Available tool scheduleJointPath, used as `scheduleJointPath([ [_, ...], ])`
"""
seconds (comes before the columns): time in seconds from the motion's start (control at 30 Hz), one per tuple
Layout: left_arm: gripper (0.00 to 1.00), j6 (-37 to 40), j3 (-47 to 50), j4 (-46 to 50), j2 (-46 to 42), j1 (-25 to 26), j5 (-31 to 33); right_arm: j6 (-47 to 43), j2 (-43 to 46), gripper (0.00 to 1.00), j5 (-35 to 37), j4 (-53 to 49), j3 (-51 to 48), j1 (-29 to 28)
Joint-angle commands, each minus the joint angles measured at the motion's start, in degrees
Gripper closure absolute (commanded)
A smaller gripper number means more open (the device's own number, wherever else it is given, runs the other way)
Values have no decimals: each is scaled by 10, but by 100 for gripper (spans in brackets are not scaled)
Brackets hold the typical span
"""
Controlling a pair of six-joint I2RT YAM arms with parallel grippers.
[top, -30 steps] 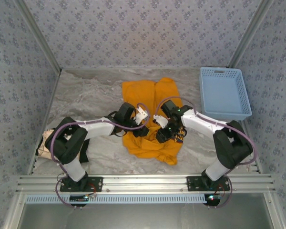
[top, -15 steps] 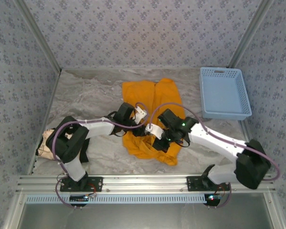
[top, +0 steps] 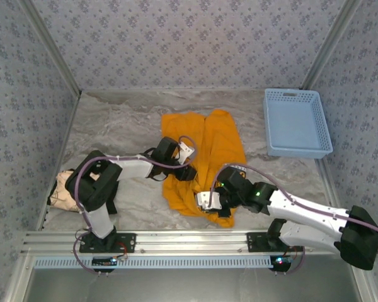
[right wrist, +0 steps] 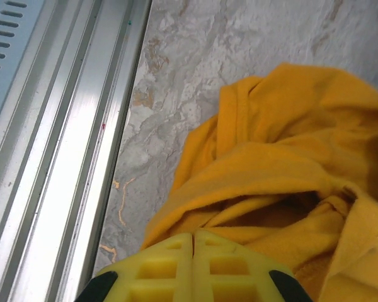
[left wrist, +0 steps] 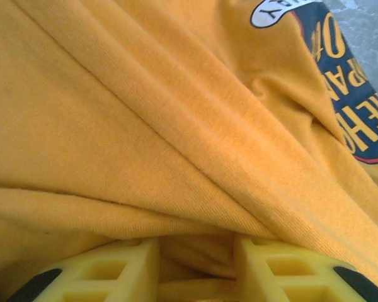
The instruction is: Fold the inside-out t-shirt
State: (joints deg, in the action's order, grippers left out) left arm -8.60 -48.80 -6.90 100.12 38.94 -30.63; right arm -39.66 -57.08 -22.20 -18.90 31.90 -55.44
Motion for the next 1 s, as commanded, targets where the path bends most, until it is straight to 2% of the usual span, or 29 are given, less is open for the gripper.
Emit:
scheduleJointPath([
  [0.0, 60, 20, 11, 7, -66, -6, -42, -51, 12, 100, -6, 17, -3, -3],
  [0.2, 57, 97, 73, 32, -173, -3, -73, -52, 3, 100, 11, 11, 0, 1],
  [0.33, 56, 164, 99, 62, -200, 28, -72, -49, 0, 100, 6, 16, 0, 4],
  [0.53, 53, 170, 81, 60, -162, 67, 1, -46, 0, 100, -2, 12, 4, 7],
  [0.73, 52, 172, 88, 35, -158, 75, 4, -41, 0, 100, -1, 6, 5, 7],
  [0.87, 50, 193, 109, 43, -184, 75, 6, -37, -1, 100, 6, 6, 4, 8],
  [0.97, 43, 199, 151, 0, -221, 74, 14, -37, -2, 100, 7, 4, 4, 9],
])
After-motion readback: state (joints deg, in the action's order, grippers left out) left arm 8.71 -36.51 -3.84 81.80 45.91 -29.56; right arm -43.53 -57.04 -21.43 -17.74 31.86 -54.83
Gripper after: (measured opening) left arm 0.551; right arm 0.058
